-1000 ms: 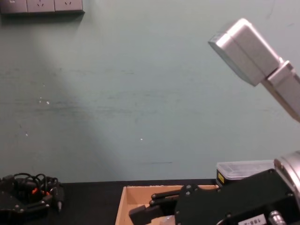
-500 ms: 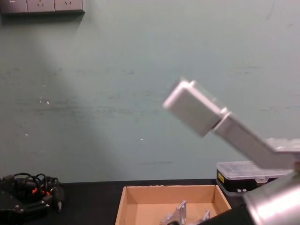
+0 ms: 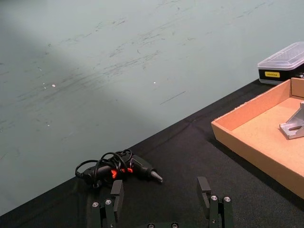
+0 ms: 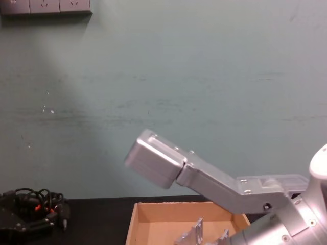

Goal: Use one hand to pick up the angle iron from the table and place it into the box.

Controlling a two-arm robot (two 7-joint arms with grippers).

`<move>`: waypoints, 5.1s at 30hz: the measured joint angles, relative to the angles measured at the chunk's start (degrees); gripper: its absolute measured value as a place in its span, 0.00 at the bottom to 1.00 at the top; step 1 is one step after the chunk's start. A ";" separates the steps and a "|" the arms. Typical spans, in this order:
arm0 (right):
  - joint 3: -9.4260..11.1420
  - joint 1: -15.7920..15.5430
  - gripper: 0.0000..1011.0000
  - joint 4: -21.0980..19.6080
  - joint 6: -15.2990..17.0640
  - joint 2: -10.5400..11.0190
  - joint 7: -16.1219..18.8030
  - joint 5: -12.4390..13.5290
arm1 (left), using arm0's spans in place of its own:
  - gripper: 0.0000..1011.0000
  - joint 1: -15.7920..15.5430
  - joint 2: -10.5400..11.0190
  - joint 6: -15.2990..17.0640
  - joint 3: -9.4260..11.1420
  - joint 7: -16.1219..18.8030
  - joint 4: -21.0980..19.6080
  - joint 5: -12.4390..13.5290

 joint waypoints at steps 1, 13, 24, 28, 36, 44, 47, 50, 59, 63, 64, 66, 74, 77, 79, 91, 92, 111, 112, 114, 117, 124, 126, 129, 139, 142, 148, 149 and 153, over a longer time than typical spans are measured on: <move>-0.01 0.03 0.99 0.21 0.19 -0.20 -0.17 -0.21 | 1.00 0.00 0.00 0.00 0.00 0.00 0.00 0.00; -0.03 0.21 0.99 2.54 1.01 -2.43 -0.61 -2.66 | 1.00 0.01 0.00 0.00 0.00 0.00 0.00 0.00; -0.14 0.29 0.99 3.06 1.41 -2.83 -0.49 -3.15 | 1.00 0.00 0.00 0.00 0.00 0.00 0.00 0.00; -0.13 0.29 0.91 2.98 1.35 -2.78 -0.46 -3.11 | 1.00 0.00 0.00 0.00 0.00 0.00 0.00 0.00; -0.10 0.26 0.71 2.89 1.28 -2.74 -0.42 -3.03 | 1.00 0.00 0.00 0.00 0.00 0.00 0.00 0.00; -0.07 0.25 0.44 2.84 1.24 -2.71 -0.41 -2.98 | 1.00 0.00 0.00 0.00 0.00 0.00 0.00 0.00; -0.06 0.25 0.34 2.82 1.21 -2.69 -0.42 -2.96 | 1.00 0.00 0.00 0.00 0.00 0.00 0.00 0.00; -0.06 0.25 0.25 2.80 1.19 -2.68 -0.42 -2.95 | 1.00 0.00 0.00 0.00 0.00 0.00 0.00 0.00; -0.07 0.25 0.07 2.79 1.17 -2.68 -0.42 -2.92 | 1.00 0.00 0.00 0.00 0.00 0.00 0.00 0.00; -0.06 0.25 0.07 2.79 1.17 -2.67 -0.42 -2.92 | 1.00 0.00 0.00 0.00 0.00 0.00 0.00 0.00; -0.06 0.25 0.07 2.79 1.17 -2.67 -0.42 -2.92 | 1.00 0.00 0.00 0.00 0.00 0.00 0.00 0.00; -0.06 0.25 0.07 2.79 1.17 -2.67 -0.42 -2.92 | 1.00 0.00 0.00 0.00 0.00 0.00 0.00 0.00; 1.02 -0.18 0.07 2.35 0.30 -2.24 -0.17 -2.35 | 1.00 0.00 0.00 0.00 0.00 0.00 0.00 0.00; 2.63 -0.69 0.07 1.26 -0.51 -1.56 0.23 -1.00 | 1.00 0.00 0.00 0.00 0.00 0.00 0.00 0.00; 4.17 -1.01 0.07 0.08 -0.93 -0.93 0.47 0.60 | 1.00 0.00 0.00 0.00 0.00 0.00 0.00 0.00; 11.49 0.22 0.07 -2.13 -1.22 0.52 -1.17 8.31 | 1.00 0.01 0.00 0.00 0.00 0.00 0.00 0.00; 11.65 0.66 0.07 -1.53 -1.29 0.38 -1.32 8.42 | 1.00 0.01 0.00 0.00 0.00 0.00 0.00 0.00; 6.99 14.42 0.07 19.88 3.23 -7.06 -3.02 2.22 | 1.00 0.00 0.00 0.00 0.00 0.00 0.00 0.00; 6.69 14.81 0.07 20.83 3.67 -7.47 -2.99 1.76 | 1.00 0.00 0.00 -0.01 0.00 -0.01 0.00 0.00; 6.44 15.11 0.07 21.56 4.02 -7.85 -2.81 1.36 | 1.00 0.00 0.00 0.00 0.01 0.00 0.00 0.00; 5.99 15.50 0.07 23.30 4.59 -8.68 -2.02 0.74 | 1.00 0.00 0.00 0.00 0.00 0.00 0.00 0.00; 5.66 15.82 0.07 25.42 4.91 -9.71 -0.49 0.17 | 1.00 0.00 0.00 0.00 0.00 0.00 0.00 0.00; 5.55 15.98 0.07 26.05 4.94 -10.00 -0.02 0.10 | 1.00 0.00 0.00 0.00 0.00 0.00 0.00 0.00; 5.27 16.31 0.07 28.00 5.09 -10.88 0.70 -0.11 | 1.00 0.00 0.00 0.00 0.00 0.00 0.00 0.00; 4.81 16.90 0.07 31.96 4.69 -13.14 1.11 -1.27 | 1.00 0.00 0.00 0.00 0.00 0.00 0.00 0.00; 4.74 17.01 0.07 32.70 4.40 -13.72 1.14 -1.71 | 1.00 0.00 0.00 0.00 0.00 0.00 0.00 0.00; 4.52 17.33 0.07 34.76 3.91 -14.96 1.36 -2.75 | 1.00 0.00 0.00 0.00 0.00 0.00 0.00 0.00; 4.52 17.36 0.07 34.99 3.84 -15.09 1.36 -2.90 | 1.00 0.00 0.00 0.00 0.00 0.00 0.00 0.00; 4.54 17.48 0.07 36.51 3.26 -15.84 1.25 -3.81 | 1.00 0.00 0.00 -0.01 0.00 0.00 0.00 0.00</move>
